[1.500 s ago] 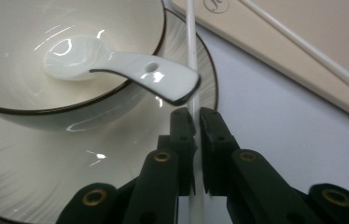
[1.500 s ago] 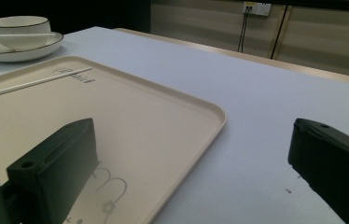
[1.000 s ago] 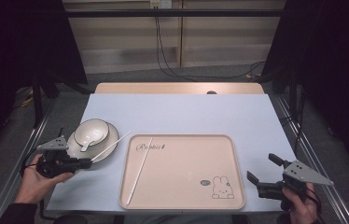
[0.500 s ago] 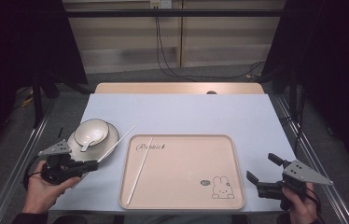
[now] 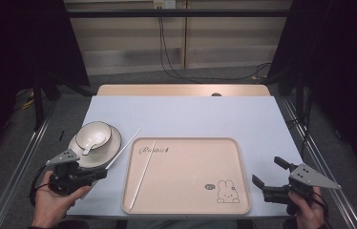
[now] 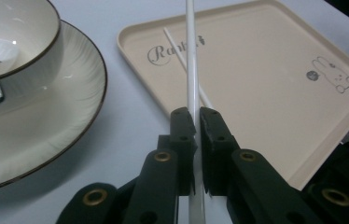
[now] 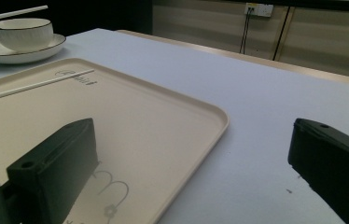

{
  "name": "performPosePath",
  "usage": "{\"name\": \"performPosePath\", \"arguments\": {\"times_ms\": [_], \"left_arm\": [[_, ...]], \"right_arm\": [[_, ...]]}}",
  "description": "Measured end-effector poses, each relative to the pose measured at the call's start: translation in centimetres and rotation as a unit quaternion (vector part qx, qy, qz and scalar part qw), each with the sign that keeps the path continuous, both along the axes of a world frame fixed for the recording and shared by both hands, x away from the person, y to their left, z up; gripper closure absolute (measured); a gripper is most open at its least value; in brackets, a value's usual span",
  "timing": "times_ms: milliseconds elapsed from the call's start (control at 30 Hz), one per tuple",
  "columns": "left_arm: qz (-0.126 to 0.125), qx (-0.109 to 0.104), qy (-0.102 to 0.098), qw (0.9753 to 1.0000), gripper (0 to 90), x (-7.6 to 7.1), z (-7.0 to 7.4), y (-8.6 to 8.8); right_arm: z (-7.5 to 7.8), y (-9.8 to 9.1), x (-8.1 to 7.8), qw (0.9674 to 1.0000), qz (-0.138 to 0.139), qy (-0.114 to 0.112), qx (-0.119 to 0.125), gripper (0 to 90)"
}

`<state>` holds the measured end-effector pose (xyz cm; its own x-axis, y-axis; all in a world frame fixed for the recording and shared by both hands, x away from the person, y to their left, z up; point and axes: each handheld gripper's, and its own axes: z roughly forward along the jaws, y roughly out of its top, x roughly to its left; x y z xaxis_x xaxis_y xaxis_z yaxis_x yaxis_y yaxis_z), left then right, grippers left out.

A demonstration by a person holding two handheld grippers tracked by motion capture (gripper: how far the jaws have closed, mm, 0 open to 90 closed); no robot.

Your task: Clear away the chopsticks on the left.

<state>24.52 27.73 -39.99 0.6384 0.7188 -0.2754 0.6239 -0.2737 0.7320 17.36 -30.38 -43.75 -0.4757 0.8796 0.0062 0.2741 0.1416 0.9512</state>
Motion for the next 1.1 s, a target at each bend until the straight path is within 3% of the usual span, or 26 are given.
{"name": "performPosePath", "arguments": {"times_ms": [100,200,333,567,733,867,900,967,1100], "left_arm": [[0.011,-0.010,0.003,0.9999,84.8,-0.3,0.1,-0.7],[0.000,-0.015,0.010,0.9998,84.8,-0.2,-0.3,-1.6],[0.016,-0.015,0.019,0.9996,84.8,0.3,-1.1,-2.6],[0.022,-0.003,0.026,0.9994,84.8,1.3,-1.6,-4.6],[0.042,0.001,0.032,0.9986,84.8,1.5,-1.7,-5.8],[0.060,0.012,0.040,0.9973,84.8,1.5,-2.1,-6.6],[0.066,0.023,0.037,0.9968,84.8,1.5,-2.2,-6.8],[0.072,0.012,0.049,0.9961,84.8,1.7,-2.6,-7.1],[0.078,0.025,0.052,0.9952,84.8,1.6,-3.0,-7.8]], "right_arm": [[0.0,0.0,0.0,1.0000,0.001,0.001,0.001,0.9],[0.0,0.0,0.0,1.0000,0.001,0.001,0.000,0.9],[0.0,0.0,0.0,1.0000,0.001,0.000,-0.001,0.9],[0.0,0.0,0.1,1.0000,0.003,-0.001,-0.002,0.9],[0.0,0.0,0.0,1.0000,0.001,0.001,-0.002,0.9],[0.0,0.0,0.0,1.0000,0.002,0.000,-0.001,0.9],[0.0,0.0,0.0,1.0000,0.002,0.000,-0.002,1.0],[0.0,0.0,0.0,1.0000,0.002,0.000,-0.002,0.9],[0.0,0.0,0.0,1.0000,0.002,0.000,-0.002,0.9]]}}
